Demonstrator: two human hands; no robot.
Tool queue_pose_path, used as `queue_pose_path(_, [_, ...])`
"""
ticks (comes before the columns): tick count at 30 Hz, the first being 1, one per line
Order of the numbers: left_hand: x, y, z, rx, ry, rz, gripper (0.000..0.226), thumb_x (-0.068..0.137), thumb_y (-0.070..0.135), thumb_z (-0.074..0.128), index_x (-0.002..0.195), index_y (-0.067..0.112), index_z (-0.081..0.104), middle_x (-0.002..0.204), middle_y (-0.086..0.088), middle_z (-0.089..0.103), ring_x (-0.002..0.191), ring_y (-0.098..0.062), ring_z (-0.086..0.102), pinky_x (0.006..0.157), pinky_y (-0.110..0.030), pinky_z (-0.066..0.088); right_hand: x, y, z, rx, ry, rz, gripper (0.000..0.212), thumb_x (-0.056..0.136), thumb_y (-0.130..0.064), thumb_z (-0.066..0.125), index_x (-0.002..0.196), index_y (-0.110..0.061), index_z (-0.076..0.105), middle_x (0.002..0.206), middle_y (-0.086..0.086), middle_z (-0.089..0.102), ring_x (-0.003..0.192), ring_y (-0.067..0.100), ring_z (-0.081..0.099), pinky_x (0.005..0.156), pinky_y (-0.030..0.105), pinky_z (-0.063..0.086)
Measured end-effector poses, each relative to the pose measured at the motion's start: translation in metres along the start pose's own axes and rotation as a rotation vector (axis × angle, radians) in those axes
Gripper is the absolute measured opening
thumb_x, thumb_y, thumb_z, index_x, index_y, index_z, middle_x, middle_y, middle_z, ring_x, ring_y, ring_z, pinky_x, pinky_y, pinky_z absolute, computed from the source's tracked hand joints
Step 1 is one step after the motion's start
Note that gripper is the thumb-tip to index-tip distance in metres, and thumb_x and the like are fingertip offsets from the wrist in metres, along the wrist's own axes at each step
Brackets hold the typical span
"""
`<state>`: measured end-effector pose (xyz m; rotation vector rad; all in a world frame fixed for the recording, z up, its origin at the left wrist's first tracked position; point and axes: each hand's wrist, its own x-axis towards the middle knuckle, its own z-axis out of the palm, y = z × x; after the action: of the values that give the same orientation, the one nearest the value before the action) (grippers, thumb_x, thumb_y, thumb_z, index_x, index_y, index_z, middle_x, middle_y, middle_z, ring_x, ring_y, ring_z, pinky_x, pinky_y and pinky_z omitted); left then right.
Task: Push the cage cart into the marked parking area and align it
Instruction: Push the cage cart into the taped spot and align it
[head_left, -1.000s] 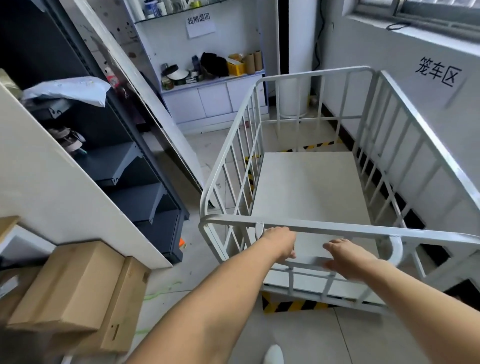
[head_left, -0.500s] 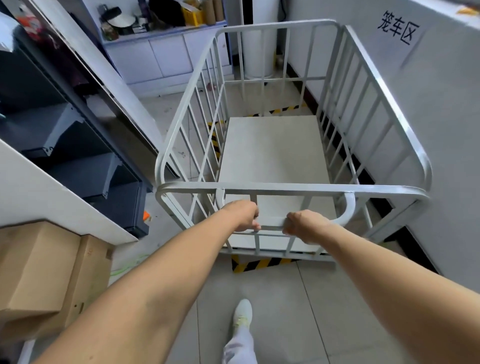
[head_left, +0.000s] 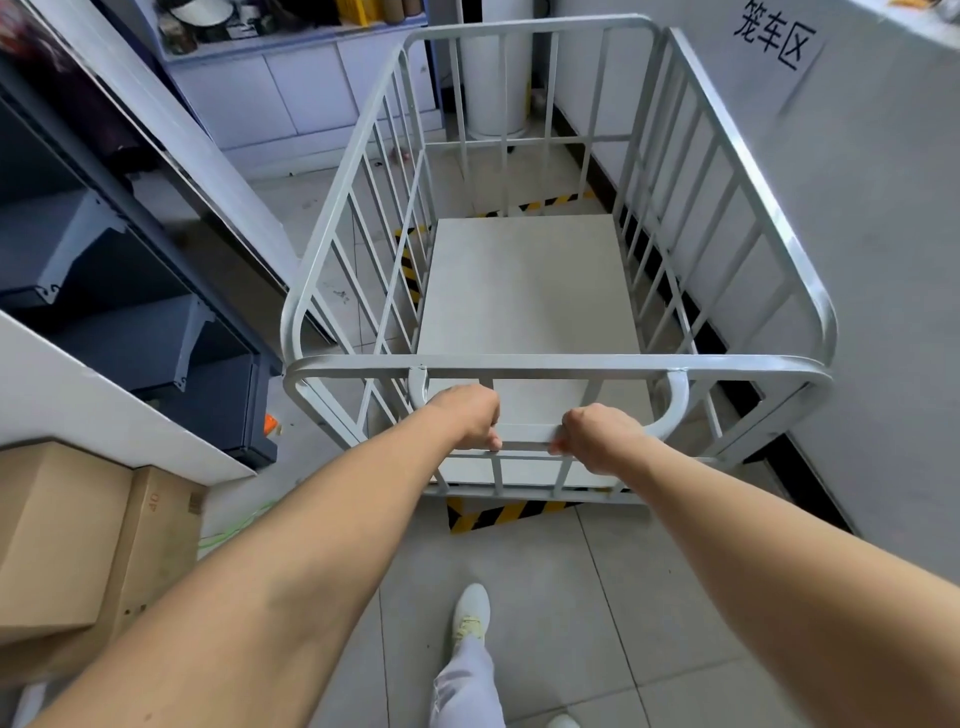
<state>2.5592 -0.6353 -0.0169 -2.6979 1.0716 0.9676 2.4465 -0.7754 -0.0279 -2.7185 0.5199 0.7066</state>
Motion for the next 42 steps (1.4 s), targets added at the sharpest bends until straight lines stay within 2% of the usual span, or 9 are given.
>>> queue_pose_path(9, [-0.005,0.000,0.004,0.002,0.047,0.011,0.030,0.087,0.032,0.067,0.074,0.005,0.062,0.077,-0.009,0.056,0.078,-0.030,0.052,0.067,-0.030,0.040,-0.003,-0.004,-0.001,0.001,0.002,0.017,0.021,0.094,-0.025,0.053,0.105,-0.010,0.063,0.088,0.008,0.053,0.088,0.031,0.059,0.070,0.033,0.044])
queue_pose_path(15, [-0.005,0.002,0.002,0.018,0.068,0.010,0.030,0.088,0.032,0.067,0.070,0.009,0.058,0.079,-0.009,0.058,0.080,-0.029,0.053,0.070,-0.032,0.042,-0.002,-0.005,-0.004,-0.007,0.015,0.021,0.024,0.094,-0.028,0.055,0.108,-0.010,0.064,0.089,0.006,0.055,0.080,0.027,0.055,0.067,0.031,0.043])
queue_pose_path(19, [-0.009,0.002,0.006,0.028,0.106,-0.002,0.034,0.089,0.028,0.066,0.065,0.010,0.050,0.088,-0.012,0.063,0.088,-0.030,0.057,0.073,-0.033,0.041,-0.005,-0.008,-0.001,0.024,0.020,0.024,0.024,0.095,-0.022,0.052,0.114,-0.015,0.066,0.102,0.010,0.063,0.090,0.030,0.061,0.069,0.032,0.044])
queue_pose_path(23, [-0.006,0.003,0.003,0.052,0.071,0.006,0.029,0.088,0.031,0.067,0.074,0.008,0.055,0.084,-0.008,0.055,0.088,-0.031,0.057,0.072,-0.032,0.042,-0.004,-0.010,-0.004,0.023,-0.004,0.041,0.025,0.095,-0.026,0.053,0.113,-0.014,0.066,0.094,0.008,0.058,0.081,0.027,0.052,0.070,0.032,0.044])
queue_pose_path(27, [-0.005,0.006,-0.003,0.054,0.059,0.009,0.035,0.087,0.030,0.067,0.067,0.008,0.050,0.075,-0.007,0.050,0.082,-0.030,0.053,0.071,-0.032,0.043,-0.003,-0.010,-0.009,0.046,0.006,0.052,0.027,0.093,-0.031,0.057,0.109,-0.010,0.065,0.089,0.007,0.054,0.080,0.027,0.051,0.069,0.032,0.042])
queue_pose_path(32, [-0.009,0.004,-0.001,0.057,0.064,0.010,0.030,0.088,0.030,0.066,0.073,0.008,0.053,0.087,-0.017,0.059,0.099,-0.035,0.063,0.073,-0.032,0.044,-0.005,-0.013,-0.006,0.033,0.013,0.055,0.025,0.093,-0.029,0.057,0.107,-0.010,0.066,0.088,0.007,0.054,0.079,0.027,0.051,0.068,0.032,0.042])
queue_pose_path(36, [-0.004,0.005,-0.003,0.049,0.066,0.015,0.033,0.087,0.030,0.066,0.068,0.008,0.051,0.080,-0.010,0.053,0.099,-0.035,0.063,0.073,-0.032,0.045,-0.002,-0.011,-0.012,0.043,0.002,0.064,0.025,0.092,-0.031,0.059,0.102,-0.009,0.066,0.087,0.007,0.055,0.079,0.026,0.052,0.068,0.030,0.041])
queue_pose_path(39, [-0.007,0.005,-0.001,0.043,0.079,0.015,0.027,0.088,0.030,0.066,0.075,0.007,0.059,0.087,-0.013,0.059,0.099,-0.034,0.063,0.077,-0.034,0.047,-0.004,-0.012,-0.008,0.056,0.029,0.058,0.023,0.094,-0.029,0.058,0.105,-0.011,0.066,0.086,0.006,0.054,0.078,0.026,0.052,0.068,0.031,0.042])
queue_pose_path(42, [-0.007,0.003,0.003,0.051,0.092,0.013,0.029,0.088,0.030,0.066,0.073,0.008,0.055,0.092,-0.016,0.065,0.099,-0.035,0.063,0.074,-0.032,0.044,-0.004,-0.013,-0.005,0.041,0.032,0.056,0.024,0.094,-0.028,0.058,0.106,-0.010,0.066,0.088,0.007,0.055,0.079,0.026,0.052,0.068,0.032,0.043])
